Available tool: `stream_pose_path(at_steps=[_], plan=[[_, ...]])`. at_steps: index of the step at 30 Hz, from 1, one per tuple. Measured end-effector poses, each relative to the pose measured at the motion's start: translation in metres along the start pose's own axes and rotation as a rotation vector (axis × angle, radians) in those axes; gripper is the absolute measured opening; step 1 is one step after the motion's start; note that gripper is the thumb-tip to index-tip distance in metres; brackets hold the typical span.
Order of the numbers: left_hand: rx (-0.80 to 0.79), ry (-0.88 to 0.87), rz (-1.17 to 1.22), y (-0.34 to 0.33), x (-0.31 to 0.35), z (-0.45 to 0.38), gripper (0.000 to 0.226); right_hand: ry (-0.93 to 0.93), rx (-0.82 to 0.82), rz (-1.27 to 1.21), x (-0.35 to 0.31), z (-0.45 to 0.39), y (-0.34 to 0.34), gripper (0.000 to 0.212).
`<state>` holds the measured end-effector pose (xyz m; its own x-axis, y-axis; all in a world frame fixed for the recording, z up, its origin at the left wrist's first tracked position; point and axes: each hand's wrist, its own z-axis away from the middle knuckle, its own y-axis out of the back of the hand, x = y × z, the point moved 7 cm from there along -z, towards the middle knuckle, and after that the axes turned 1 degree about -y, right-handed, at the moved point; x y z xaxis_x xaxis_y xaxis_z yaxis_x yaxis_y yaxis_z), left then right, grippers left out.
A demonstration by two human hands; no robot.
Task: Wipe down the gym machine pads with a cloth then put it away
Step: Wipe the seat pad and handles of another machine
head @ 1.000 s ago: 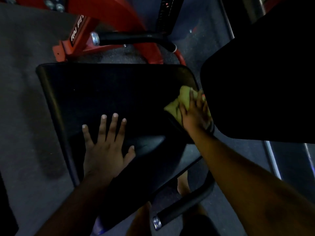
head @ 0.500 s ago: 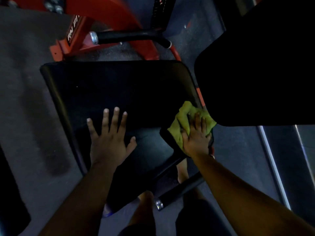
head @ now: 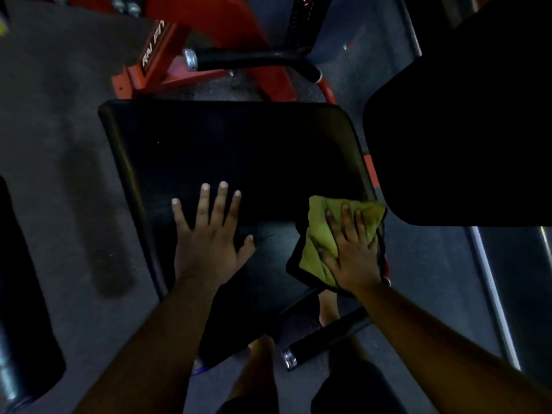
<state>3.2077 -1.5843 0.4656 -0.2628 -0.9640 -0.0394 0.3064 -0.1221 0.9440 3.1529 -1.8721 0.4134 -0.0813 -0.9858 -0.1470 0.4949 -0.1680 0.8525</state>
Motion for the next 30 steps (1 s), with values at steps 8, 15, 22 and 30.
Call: stream_pose_path(at_steps=[8, 15, 22, 30], plan=[[0.085, 0.004, 0.031, 0.007, 0.000, 0.000, 0.087, 0.020, 0.117, -0.080, -0.111, -0.207, 0.093, 0.077], [0.014, 0.020, 0.043, 0.009, 0.000, -0.001, 0.089, 0.235, 0.089, 0.075, -0.060, -0.017, 0.012, 0.081], [0.082, 0.018, 0.037, 0.008, -0.002, 0.000, 0.089, 0.207, 0.165, -0.003, -0.118, -0.124, 0.054, 0.078], [0.055, 0.065, 0.043, 0.004, -0.004, -0.003, 0.100, 0.288, 0.170, 0.071, -0.119, -0.105, 0.056, 0.081]])
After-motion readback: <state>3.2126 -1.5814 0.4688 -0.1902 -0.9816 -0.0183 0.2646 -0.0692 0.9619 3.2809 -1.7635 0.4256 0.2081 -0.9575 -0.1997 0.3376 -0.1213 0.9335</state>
